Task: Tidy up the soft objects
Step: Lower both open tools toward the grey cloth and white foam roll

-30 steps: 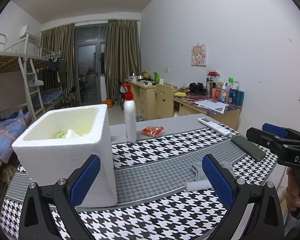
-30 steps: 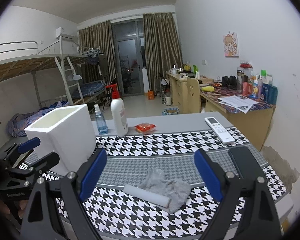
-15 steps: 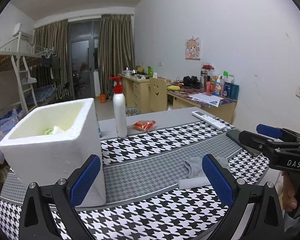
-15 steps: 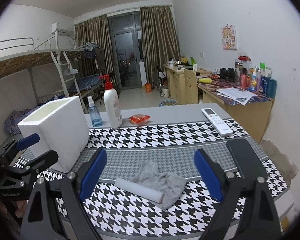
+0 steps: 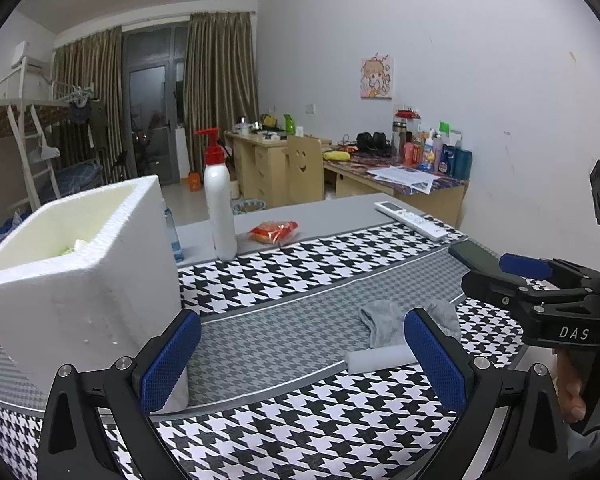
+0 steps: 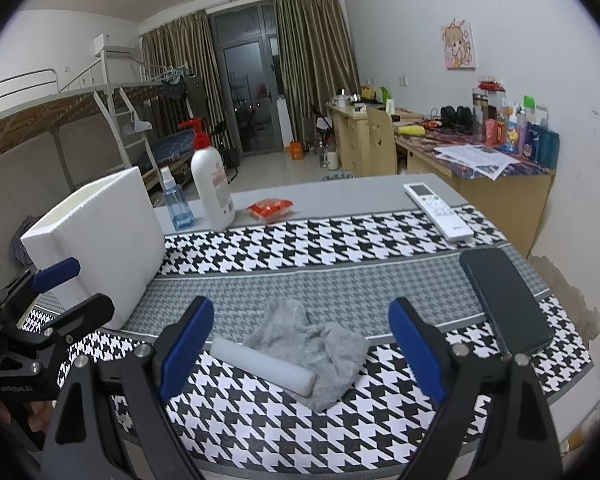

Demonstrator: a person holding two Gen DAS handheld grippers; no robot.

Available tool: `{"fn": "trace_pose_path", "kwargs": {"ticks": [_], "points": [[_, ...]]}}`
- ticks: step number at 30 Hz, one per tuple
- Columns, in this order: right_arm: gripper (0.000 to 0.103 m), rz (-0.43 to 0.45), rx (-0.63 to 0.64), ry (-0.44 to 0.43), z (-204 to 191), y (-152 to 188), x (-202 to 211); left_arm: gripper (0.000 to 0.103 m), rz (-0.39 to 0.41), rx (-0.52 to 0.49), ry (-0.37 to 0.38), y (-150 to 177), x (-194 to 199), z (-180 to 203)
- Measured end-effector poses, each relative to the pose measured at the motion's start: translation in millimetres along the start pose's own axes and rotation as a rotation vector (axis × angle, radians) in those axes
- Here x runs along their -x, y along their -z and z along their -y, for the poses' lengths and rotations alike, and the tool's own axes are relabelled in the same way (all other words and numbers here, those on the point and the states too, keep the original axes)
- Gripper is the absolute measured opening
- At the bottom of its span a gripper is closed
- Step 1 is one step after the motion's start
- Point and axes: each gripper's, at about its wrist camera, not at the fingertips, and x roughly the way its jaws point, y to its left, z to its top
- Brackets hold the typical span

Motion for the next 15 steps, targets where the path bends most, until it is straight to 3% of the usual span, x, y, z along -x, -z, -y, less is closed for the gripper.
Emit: {"fn": "trace_pose_path", "kwargs": {"ticks": [8,15], "points": [[0.092,-0.05,-0.017,-0.004,10.3,3.9,-15.4,0.102,-0.048,-0.018,0.024,2.2,-19.9,8.4],[0.092,-0.095,-0.022,-0.009,15.6,10.3,-28.3,0.102,-0.108,-0.066,0.102,5.0,-35.3,15.3]]}}
